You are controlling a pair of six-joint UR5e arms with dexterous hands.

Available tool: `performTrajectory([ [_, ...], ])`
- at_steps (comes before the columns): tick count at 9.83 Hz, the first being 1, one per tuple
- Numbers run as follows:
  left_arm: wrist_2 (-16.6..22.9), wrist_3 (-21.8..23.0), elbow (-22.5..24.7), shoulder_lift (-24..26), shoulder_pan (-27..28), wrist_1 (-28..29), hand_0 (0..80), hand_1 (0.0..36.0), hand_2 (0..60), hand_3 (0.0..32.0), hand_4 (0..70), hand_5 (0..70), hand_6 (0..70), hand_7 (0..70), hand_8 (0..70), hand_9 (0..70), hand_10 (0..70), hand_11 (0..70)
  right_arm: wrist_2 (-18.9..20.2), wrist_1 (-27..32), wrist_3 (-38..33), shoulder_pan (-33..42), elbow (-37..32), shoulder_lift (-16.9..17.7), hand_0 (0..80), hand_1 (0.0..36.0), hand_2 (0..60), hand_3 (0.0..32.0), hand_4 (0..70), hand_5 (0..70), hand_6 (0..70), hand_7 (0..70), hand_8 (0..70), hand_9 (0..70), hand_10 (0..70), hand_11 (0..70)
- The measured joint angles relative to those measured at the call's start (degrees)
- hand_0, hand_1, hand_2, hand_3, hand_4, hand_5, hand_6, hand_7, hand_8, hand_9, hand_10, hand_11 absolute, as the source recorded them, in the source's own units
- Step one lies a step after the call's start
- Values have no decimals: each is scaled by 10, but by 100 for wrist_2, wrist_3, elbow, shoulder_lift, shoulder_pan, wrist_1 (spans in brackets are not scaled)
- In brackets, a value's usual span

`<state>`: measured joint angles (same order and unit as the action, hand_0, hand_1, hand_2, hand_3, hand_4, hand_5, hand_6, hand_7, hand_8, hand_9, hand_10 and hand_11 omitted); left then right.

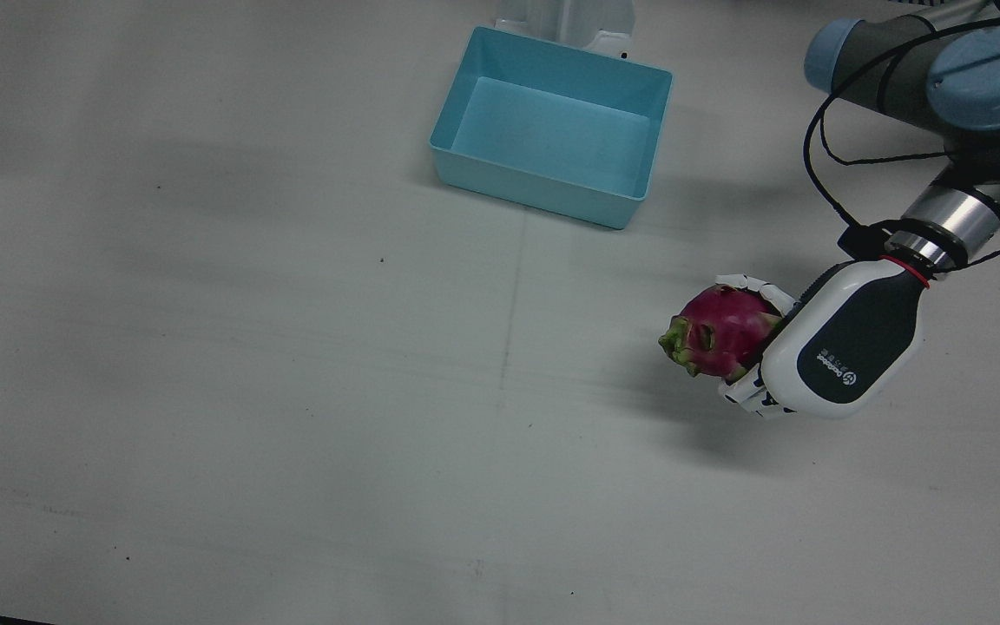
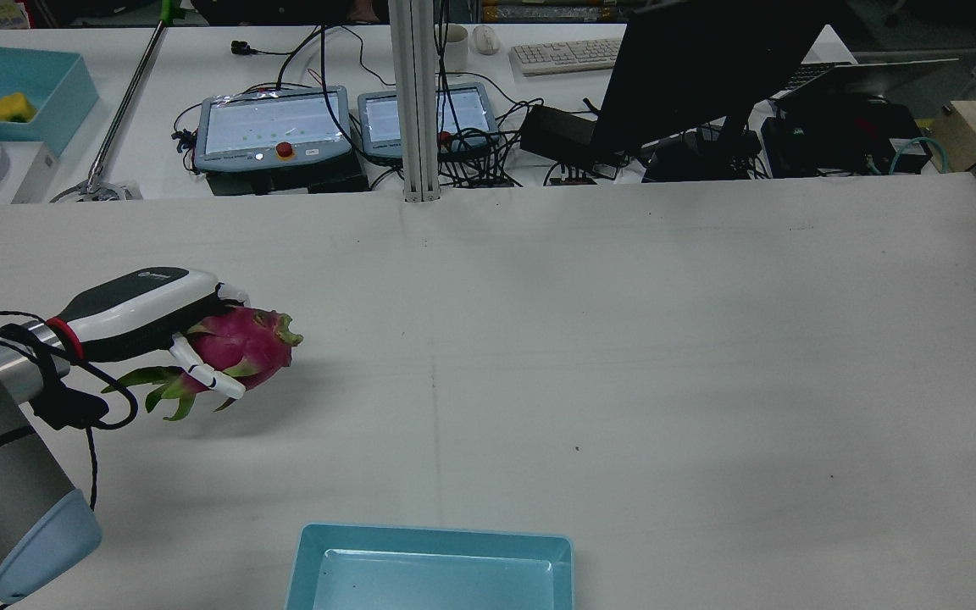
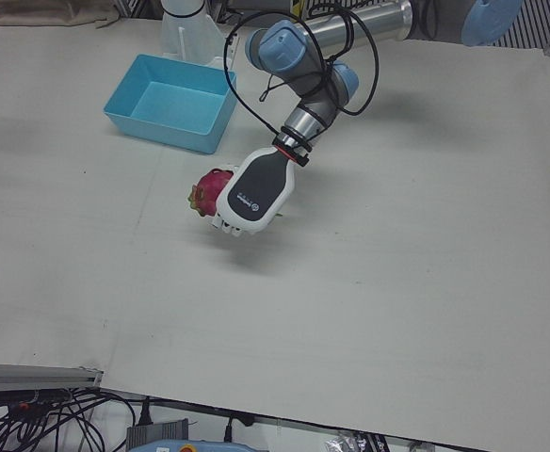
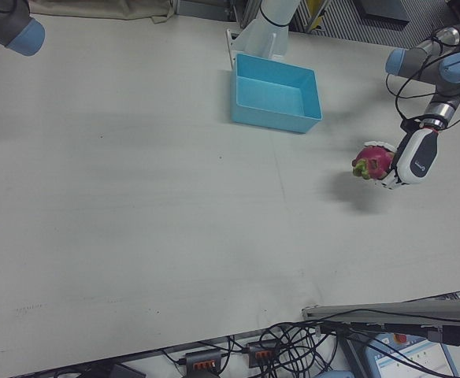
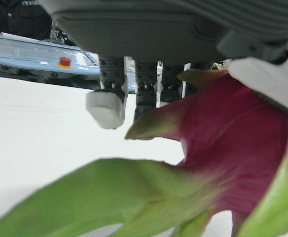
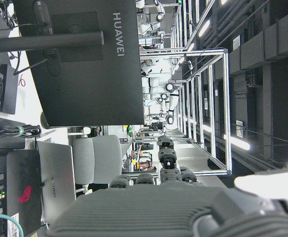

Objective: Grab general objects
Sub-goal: 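Lift the dragon fruit with the left hand and carry it over the blue tray, then lower the dragon fruit into the blue tray and open the left hand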

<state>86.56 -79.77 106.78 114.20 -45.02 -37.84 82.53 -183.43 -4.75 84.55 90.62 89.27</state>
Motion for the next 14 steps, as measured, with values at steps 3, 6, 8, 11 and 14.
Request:
performTrajectory([
  [3,819,888,54,900,17,-484,479,86,348,0,482,652,647,700,548,593,700,700,0,0,0,0,0,0,0,0,0,0,0,0,0,0,0,0,0,0],
  [6,1314,1361,63,2088,568,-1339,478,79,349,0,536,679,692,700,590,653,700,700,0,0,0,0,0,-1,0,0,0,0,0,0,0,0,0,0,0,0],
  [8,1380,1710,66,2521,1041,-1585,483,82,347,0,554,688,700,700,595,658,700,700,0,0,0,0,0,1,0,0,0,0,0,0,0,0,0,0,0,0],
  [11,1400,1998,70,2656,1404,-1567,487,73,257,0,514,656,658,700,569,627,700,700,0,0,0,0,0,0,0,0,0,0,0,0,0,0,0,0,0,0],
  [14,1609,2007,142,2530,1453,-1535,491,69,187,0,505,624,616,700,545,601,700,700,0,0,0,0,0,1,0,0,0,0,0,0,0,0,0,0,0,0],
])
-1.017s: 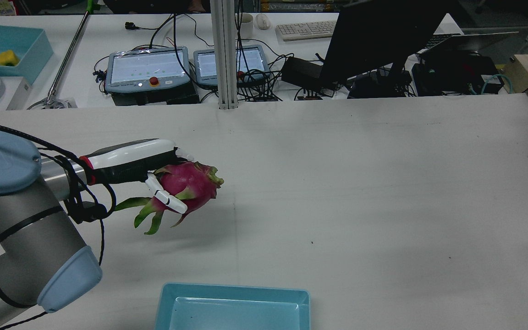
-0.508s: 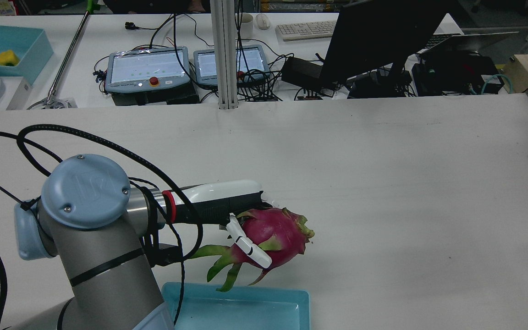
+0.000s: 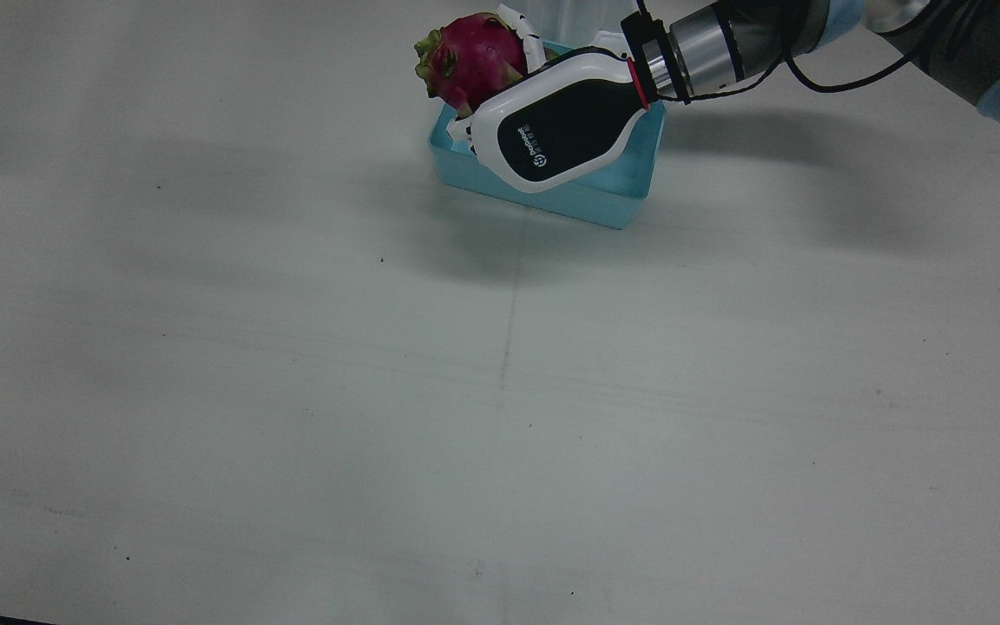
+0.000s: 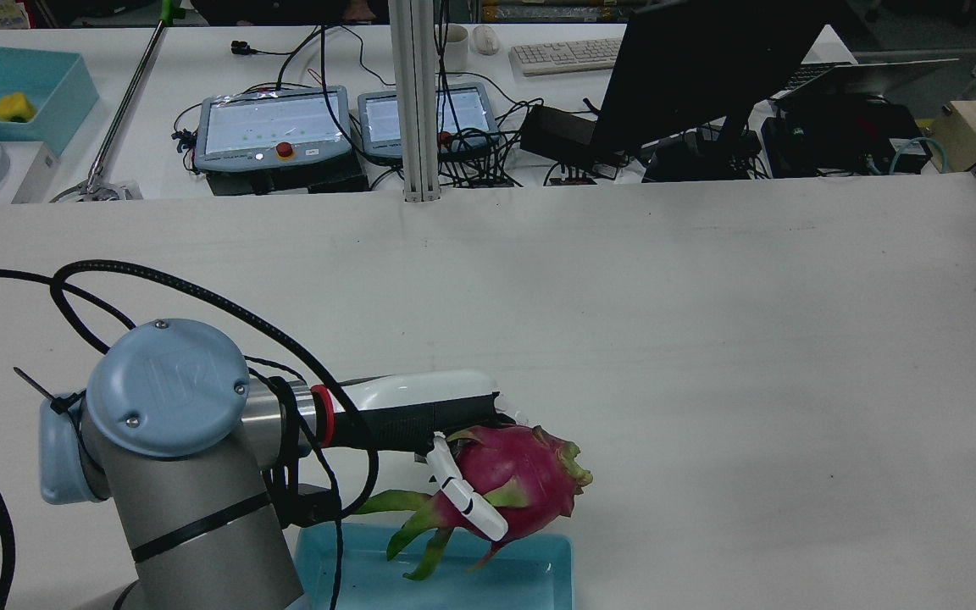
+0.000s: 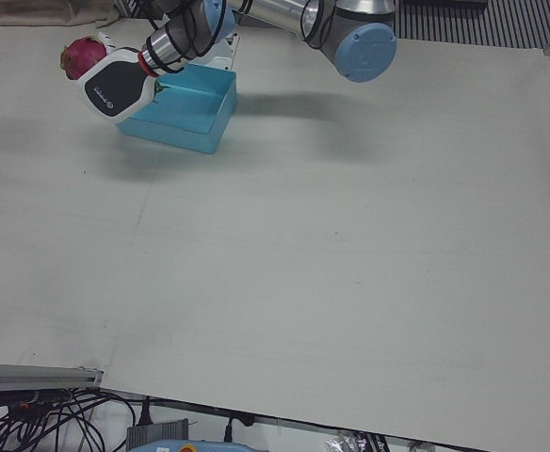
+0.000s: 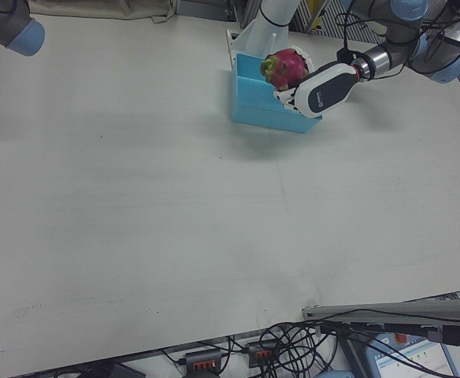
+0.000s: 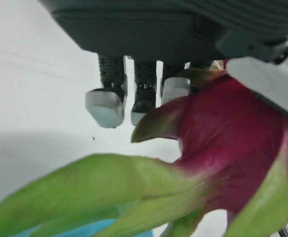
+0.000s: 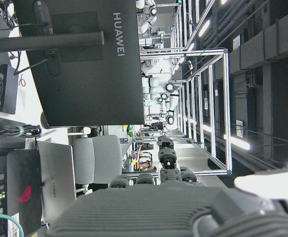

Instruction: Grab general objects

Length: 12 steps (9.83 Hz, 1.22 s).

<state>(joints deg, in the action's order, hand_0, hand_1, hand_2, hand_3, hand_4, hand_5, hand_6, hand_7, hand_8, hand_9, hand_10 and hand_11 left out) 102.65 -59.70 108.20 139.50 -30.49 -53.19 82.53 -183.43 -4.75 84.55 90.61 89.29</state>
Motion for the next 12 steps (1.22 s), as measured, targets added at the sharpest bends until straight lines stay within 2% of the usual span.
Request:
performTrajectory([
  [1,77,-8,63,-118,3,0,489,67,121,0,475,557,541,700,488,532,569,700,0,0,0,0,0,1,0,0,0,0,0,0,0,0,0,0,0,0],
  [2,164,-11,106,-230,3,6,484,64,32,0,389,424,396,700,376,387,334,473,0,0,0,0,0,1,0,0,0,0,0,0,0,0,0,0,0,0],
  [3,294,-14,129,-335,2,23,468,47,0,0,319,316,270,599,263,236,155,223,0,0,0,0,0,0,0,0,0,0,0,0,0,0,0,0,0,0],
  [4,460,-15,139,-440,1,46,450,25,0,0,252,219,174,457,169,105,54,76,0,0,0,0,0,-1,0,0,0,0,0,0,0,0,0,0,0,0],
  [5,652,-23,152,-566,2,82,429,14,0,0,214,135,112,329,109,51,0,0,0,0,0,0,0,-1,0,0,0,0,0,0,0,0,0,0,0,0],
  [6,803,-31,203,-704,16,114,421,20,0,0,137,62,45,197,40,25,0,0,0,0,0,0,0,-2,0,0,0,0,0,0,0,0,0,0,0,0],
  [7,892,-34,281,-823,32,136,468,109,0,0,9,1,0,48,0,0,0,0,0,0,0,0,0,-2,0,0,0,0,0,0,0,0,0,0,0,0],
  [8,941,-34,347,-902,39,149,471,132,0,0,0,0,0,0,0,0,0,0,0,0,0,0,0,-2,0,0,0,0,0,0,0,0,0,0,0,0],
  [12,981,-33,417,-974,24,217,459,101,0,0,0,0,0,0,0,0,0,0,0,0,0,0,0,1,0,0,0,0,0,0,0,0,0,0,0,0],
])
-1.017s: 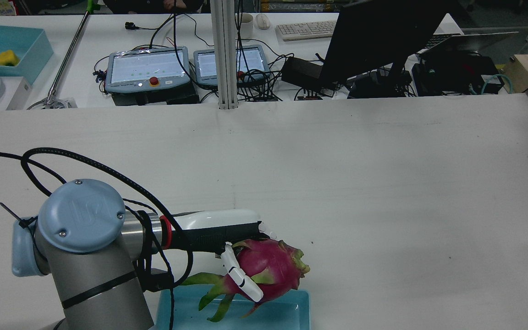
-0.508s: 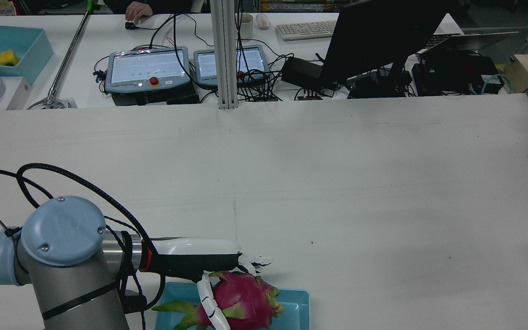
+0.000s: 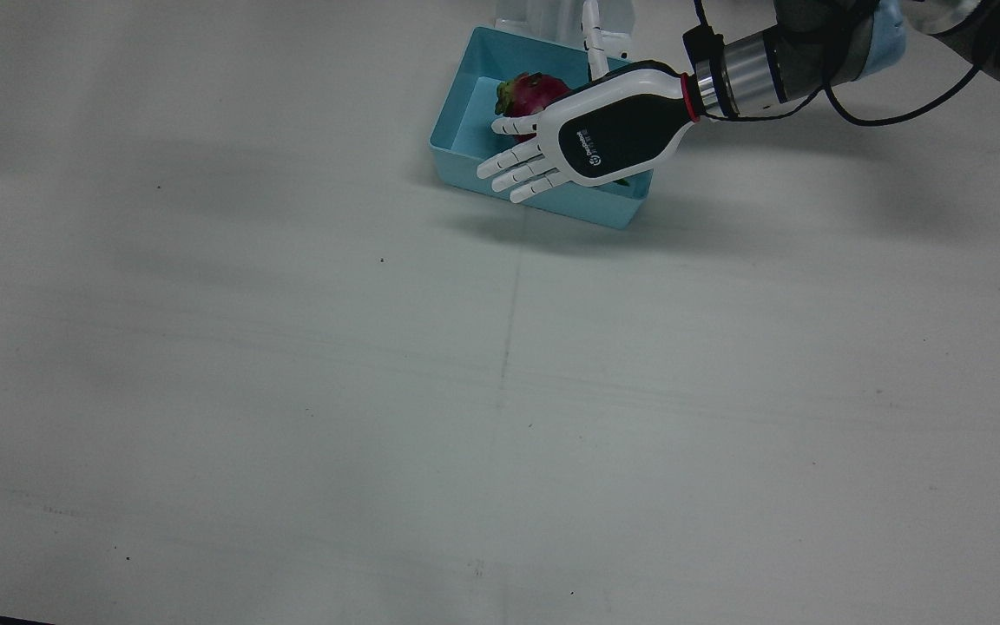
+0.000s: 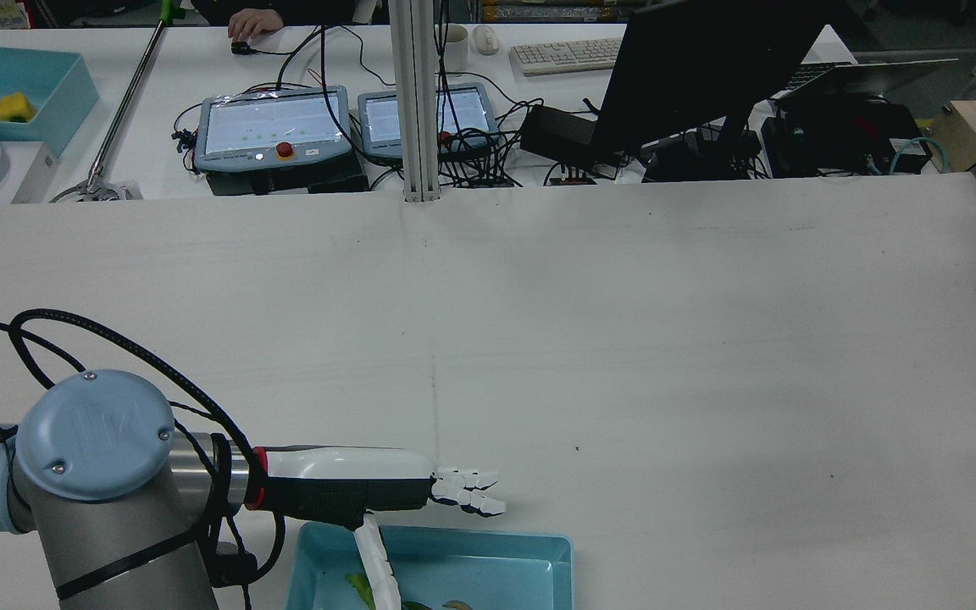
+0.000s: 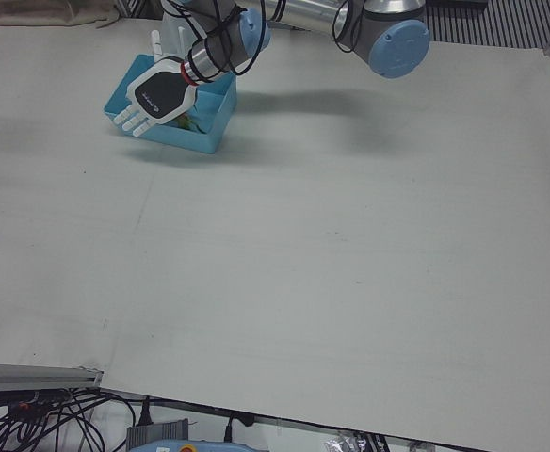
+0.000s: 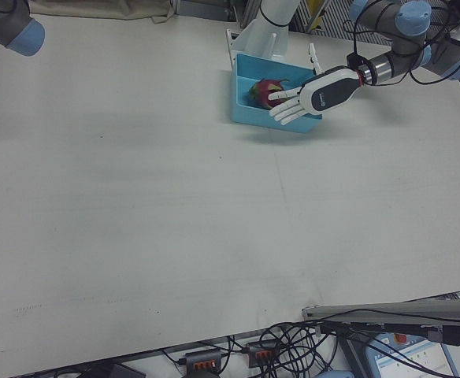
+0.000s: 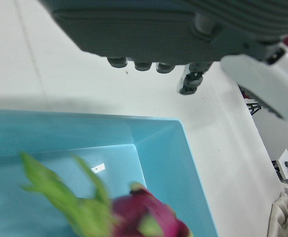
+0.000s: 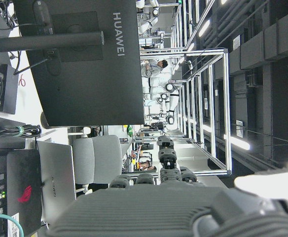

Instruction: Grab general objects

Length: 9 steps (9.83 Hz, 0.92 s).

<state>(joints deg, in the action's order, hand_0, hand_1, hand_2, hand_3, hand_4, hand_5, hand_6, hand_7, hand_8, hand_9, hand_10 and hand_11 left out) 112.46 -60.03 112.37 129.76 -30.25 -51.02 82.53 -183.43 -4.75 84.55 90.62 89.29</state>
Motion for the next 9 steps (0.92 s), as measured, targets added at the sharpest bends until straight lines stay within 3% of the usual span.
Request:
performTrajectory([
  [1,-2,3,-1,-5,-7,49,459,105,0,0,0,0,0,0,0,0,0,0,0,0,0,0,0,-1,0,0,0,0,0,0,0,0,0,0,0,0],
  [2,-3,25,-16,0,-31,124,472,137,0,58,0,0,0,5,0,0,0,0,0,0,0,0,0,-2,0,0,0,0,0,0,0,0,0,0,0,0],
  [3,-30,55,-78,9,-57,207,475,147,0,84,0,0,0,19,0,0,0,0,0,0,0,0,0,-1,0,0,0,0,0,0,0,0,0,0,0,0],
  [5,-84,159,-436,33,-196,533,483,163,0,74,0,0,0,41,0,0,0,0,0,0,0,0,0,-3,0,0,0,0,0,0,0,0,0,0,0,0],
  [6,-98,320,-653,31,-381,831,484,167,0,54,0,0,0,52,0,0,0,0,0,0,0,0,0,-4,0,0,0,0,0,0,0,0,0,0,0,0],
  [9,-102,853,-1049,19,-1227,1481,475,153,0,12,0,0,0,81,0,2,0,0,0,0,0,0,0,-6,0,0,0,0,0,0,0,0,0,0,0,0],
])
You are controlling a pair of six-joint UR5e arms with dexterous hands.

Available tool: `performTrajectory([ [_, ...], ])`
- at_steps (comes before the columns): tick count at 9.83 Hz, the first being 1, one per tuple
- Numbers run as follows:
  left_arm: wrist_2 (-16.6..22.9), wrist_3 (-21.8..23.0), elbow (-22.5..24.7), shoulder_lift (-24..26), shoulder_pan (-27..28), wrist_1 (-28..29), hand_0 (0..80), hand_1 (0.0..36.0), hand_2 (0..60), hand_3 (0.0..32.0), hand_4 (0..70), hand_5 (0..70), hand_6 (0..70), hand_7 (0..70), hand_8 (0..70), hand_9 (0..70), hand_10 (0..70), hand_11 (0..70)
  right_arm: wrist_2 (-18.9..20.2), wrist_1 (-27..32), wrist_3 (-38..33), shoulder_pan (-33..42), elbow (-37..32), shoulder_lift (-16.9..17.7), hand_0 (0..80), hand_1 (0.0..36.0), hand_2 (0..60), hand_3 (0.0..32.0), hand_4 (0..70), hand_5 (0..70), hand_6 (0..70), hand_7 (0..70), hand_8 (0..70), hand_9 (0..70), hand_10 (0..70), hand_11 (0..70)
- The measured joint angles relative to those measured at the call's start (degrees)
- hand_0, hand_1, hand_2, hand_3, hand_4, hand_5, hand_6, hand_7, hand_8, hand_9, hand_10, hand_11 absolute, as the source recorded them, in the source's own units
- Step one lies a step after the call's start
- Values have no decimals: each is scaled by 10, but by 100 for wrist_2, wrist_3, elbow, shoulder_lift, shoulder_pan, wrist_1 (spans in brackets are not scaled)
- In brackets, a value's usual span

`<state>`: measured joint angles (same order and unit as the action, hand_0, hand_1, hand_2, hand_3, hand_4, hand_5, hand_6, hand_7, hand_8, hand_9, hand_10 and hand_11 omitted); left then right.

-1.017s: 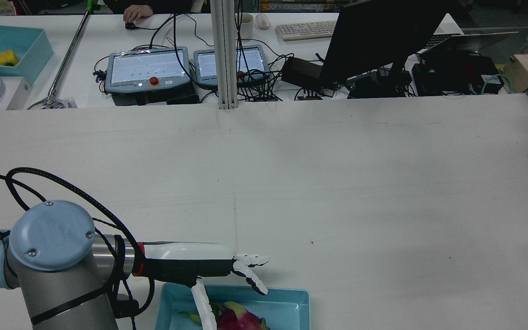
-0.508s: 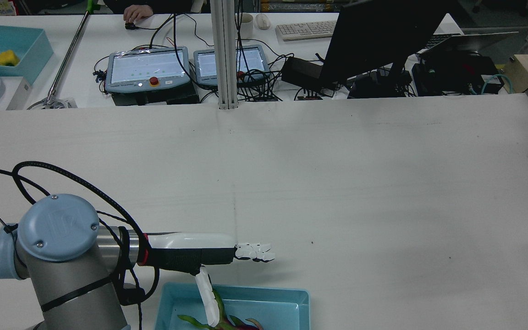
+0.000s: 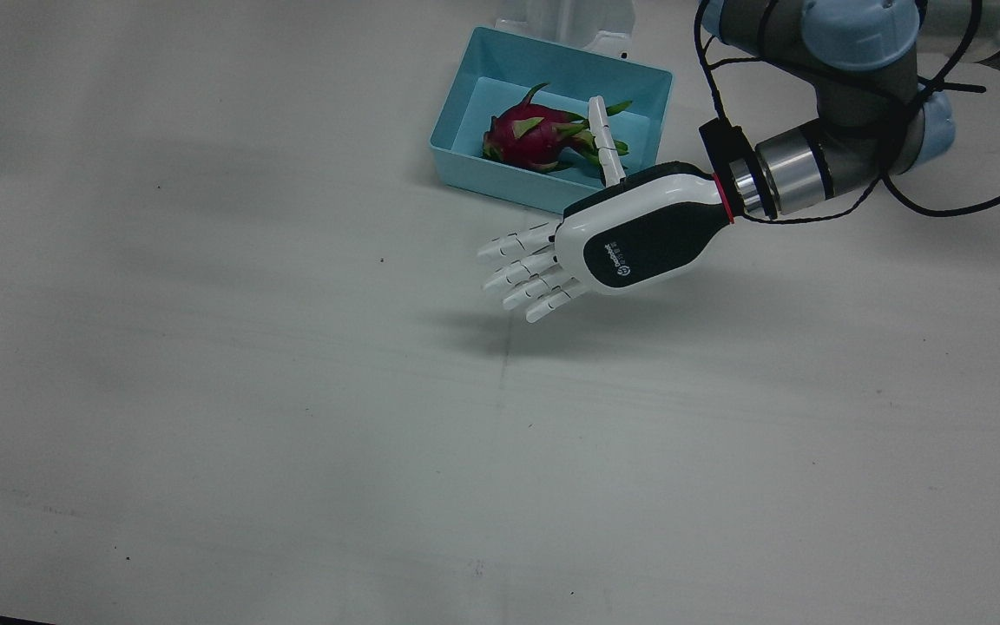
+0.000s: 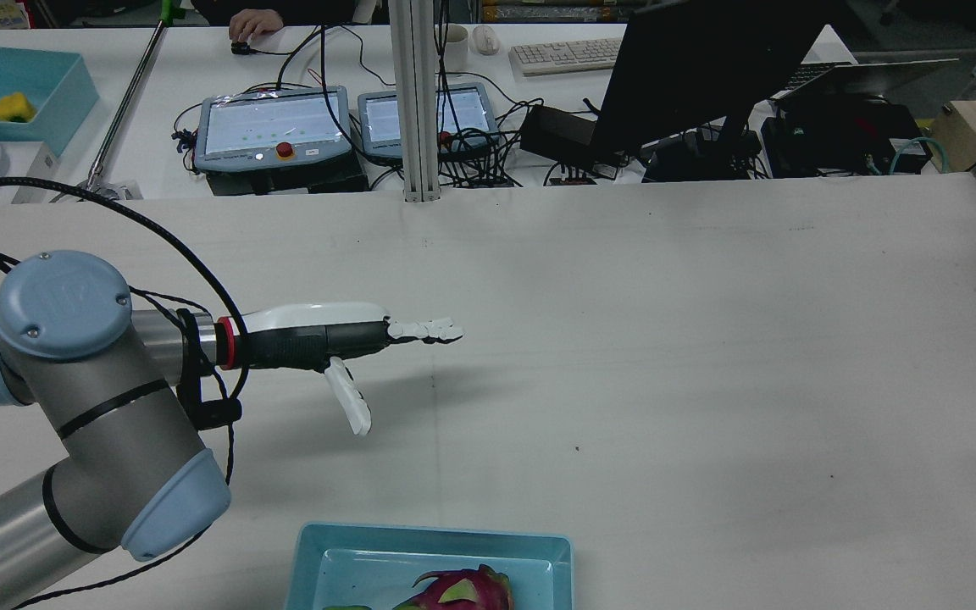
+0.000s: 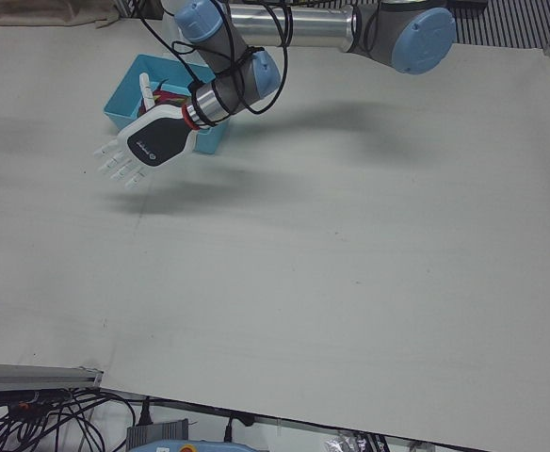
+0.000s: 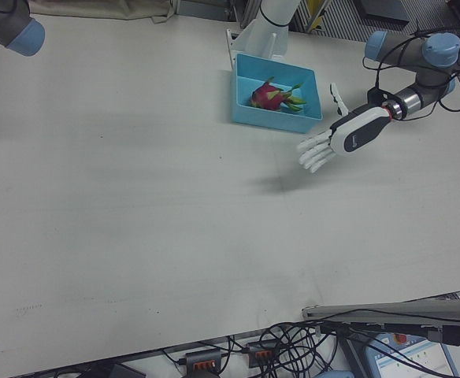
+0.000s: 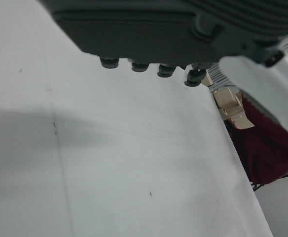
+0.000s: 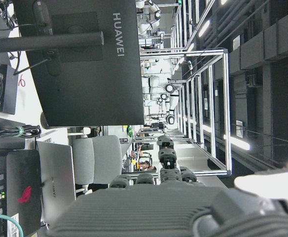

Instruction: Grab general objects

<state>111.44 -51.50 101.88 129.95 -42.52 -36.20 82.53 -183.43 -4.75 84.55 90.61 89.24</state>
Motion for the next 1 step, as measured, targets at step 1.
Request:
performTrajectory([
  [1,0,184,-149,-48,-317,290,477,149,0,4,0,0,0,86,0,3,0,0,0,0,0,0,0,0,0,0,0,0,0,0,0,0,0,0,0,0],
])
